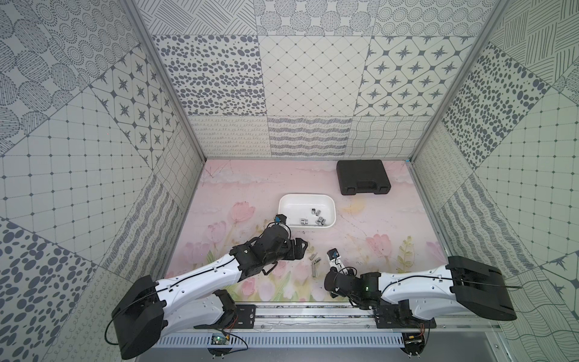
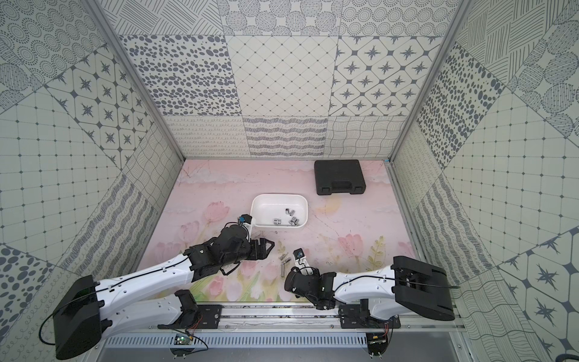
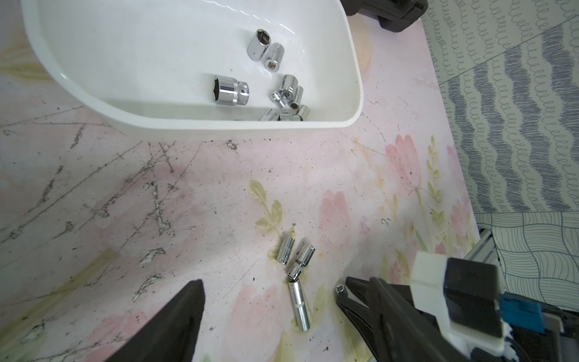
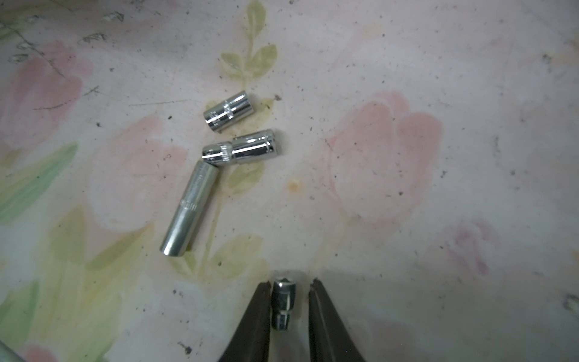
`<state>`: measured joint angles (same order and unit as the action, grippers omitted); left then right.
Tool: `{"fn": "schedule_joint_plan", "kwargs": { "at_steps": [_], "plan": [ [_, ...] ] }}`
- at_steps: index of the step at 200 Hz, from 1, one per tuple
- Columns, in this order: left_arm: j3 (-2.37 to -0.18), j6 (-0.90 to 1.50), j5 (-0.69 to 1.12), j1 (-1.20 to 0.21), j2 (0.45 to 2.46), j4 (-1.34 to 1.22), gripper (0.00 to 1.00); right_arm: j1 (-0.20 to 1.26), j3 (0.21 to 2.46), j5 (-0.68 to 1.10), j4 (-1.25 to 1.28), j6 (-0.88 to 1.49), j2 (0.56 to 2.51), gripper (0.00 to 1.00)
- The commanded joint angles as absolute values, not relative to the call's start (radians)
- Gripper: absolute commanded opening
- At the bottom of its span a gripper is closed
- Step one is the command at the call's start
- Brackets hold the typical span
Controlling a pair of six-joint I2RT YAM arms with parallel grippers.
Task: Put the socket on the desktop into the storage box
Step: Pick up the socket head from the center of the board, then place the socket head in the storage box.
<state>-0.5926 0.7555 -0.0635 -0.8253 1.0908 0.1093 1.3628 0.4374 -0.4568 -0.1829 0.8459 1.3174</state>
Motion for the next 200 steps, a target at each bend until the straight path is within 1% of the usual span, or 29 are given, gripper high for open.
{"fn": "schedule_joint_plan", "kwargs": {
  "at_steps": [1, 16, 44, 73, 86, 109, 142, 170, 200],
  "plan": [
    [-0.593, 0.743, -0.079, -0.833, 1.086, 0.109, 0.86, 1.367, 0.437, -0.417, -0.195, 0.85, 1.338, 0.21],
    [-0.594, 0.744, -0.079, -0.833, 1.087, 0.11, 0.86, 1.368, 0.449, -0.416, -0.208, 0.845, 1.336, 0.18],
    [-0.594, 0.743, -0.078, -0.832, 1.087, 0.109, 0.86, 1.368, 0.482, -0.433, -0.244, 0.824, 1.317, 0.15],
    [-0.594, 0.744, -0.079, -0.833, 1.089, 0.109, 0.86, 1.36, 0.535, -0.456, -0.286, 0.757, 1.279, 0.14],
    [-0.594, 0.745, -0.077, -0.833, 1.091, 0.107, 0.86, 1.336, 0.593, -0.461, -0.295, 0.713, 1.259, 0.14],
    [-0.592, 0.746, -0.077, -0.833, 1.092, 0.106, 0.86, 1.226, 0.661, -0.401, -0.296, 0.622, 1.238, 0.14],
    [-0.594, 0.745, -0.078, -0.833, 1.092, 0.107, 0.86, 1.017, 0.792, -0.274, -0.286, 0.525, 1.269, 0.15],
    [-0.593, 0.743, -0.084, -0.834, 1.085, 0.11, 0.86, 0.884, 0.928, -0.206, -0.272, 0.474, 1.395, 0.16],
    [-0.591, 0.742, -0.083, -0.833, 1.078, 0.109, 0.86, 0.791, 1.054, -0.162, -0.271, 0.456, 1.566, 0.16]
  ]
}}
